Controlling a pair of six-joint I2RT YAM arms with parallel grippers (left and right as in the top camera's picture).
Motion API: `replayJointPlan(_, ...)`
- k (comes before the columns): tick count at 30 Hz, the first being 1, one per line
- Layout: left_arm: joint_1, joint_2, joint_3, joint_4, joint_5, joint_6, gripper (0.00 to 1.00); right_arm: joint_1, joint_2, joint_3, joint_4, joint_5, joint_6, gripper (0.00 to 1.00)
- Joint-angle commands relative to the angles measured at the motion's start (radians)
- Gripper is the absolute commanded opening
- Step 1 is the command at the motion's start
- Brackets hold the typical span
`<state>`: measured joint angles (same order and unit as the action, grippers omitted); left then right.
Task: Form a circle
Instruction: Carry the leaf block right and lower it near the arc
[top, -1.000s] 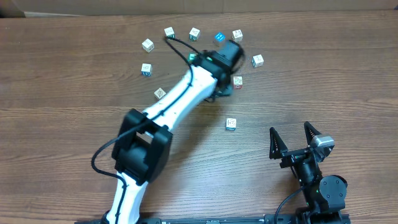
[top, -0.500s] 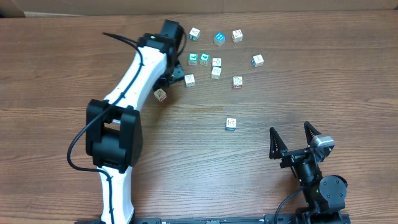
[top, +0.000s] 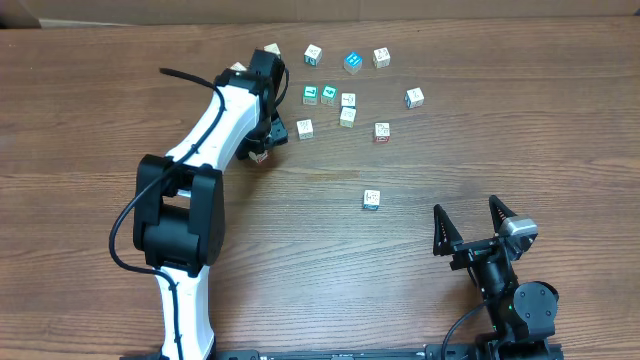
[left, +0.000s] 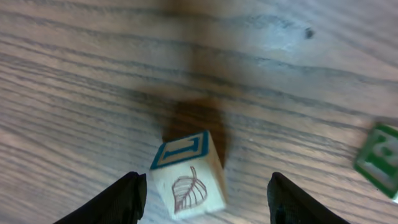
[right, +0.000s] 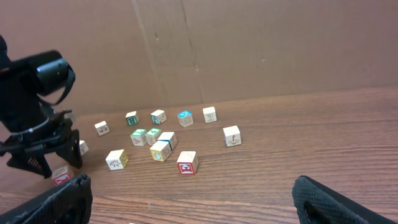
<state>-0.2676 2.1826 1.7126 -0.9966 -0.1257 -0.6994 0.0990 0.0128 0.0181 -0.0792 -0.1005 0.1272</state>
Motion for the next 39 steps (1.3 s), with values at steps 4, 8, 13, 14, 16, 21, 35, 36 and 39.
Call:
replayJointPlan(4, 0.002, 0.008, -0.058, 0.033, -0.024, 0.015, 0.49, -0.002, -0.01, -0.01, 0.003, 0.002, 0.002, 1.0)
replayJointPlan(8, 0.002, 0.008, -0.058, 0.04, -0.024, 0.015, 0.43, -0.002, -0.01, -0.01, 0.003, 0.002, 0.002, 1.0)
replayJointPlan(13, 0.002, 0.008, -0.058, 0.04, -0.028, 0.016, 0.33, -0.002, -0.01, -0.01, 0.003, 0.002, 0.002, 1.0)
replayJointPlan(14, 0.002, 0.008, -0.058, 0.036, -0.028, 0.016, 0.32, -0.002, -0.01, -0.01, 0.003, 0.002, 0.002, 1.0)
replayJointPlan(16, -0.002, 0.008, -0.058, 0.028, -0.028, 0.016, 0.31, -0.002, -0.01, -0.01, 0.003, 0.002, 0.002, 1.0)
replayJointPlan(21, -0.013, 0.008, -0.058, 0.019, 0.024, 0.04, 0.25, -0.002, -0.01, -0.01, 0.003, 0.002, 0.002, 1.0)
replayJointPlan(35, -0.152, 0.007, 0.048, -0.08, 0.146, 0.076, 0.19, -0.002, -0.01, -0.01, 0.003, 0.002, 0.002, 1.0)
replayJointPlan(36, -0.164, 0.007, 0.047, -0.08, 0.17, 0.075, 0.19, -0.002, -0.01, -0.01, 0.003, 0.002, 0.002, 1.0)
replayJointPlan(39, -0.196, 0.007, 0.047, -0.072, 0.228, 0.072, 0.2, -0.002, -0.01, -0.01, 0.003, 0.002, 0.002, 1.0)
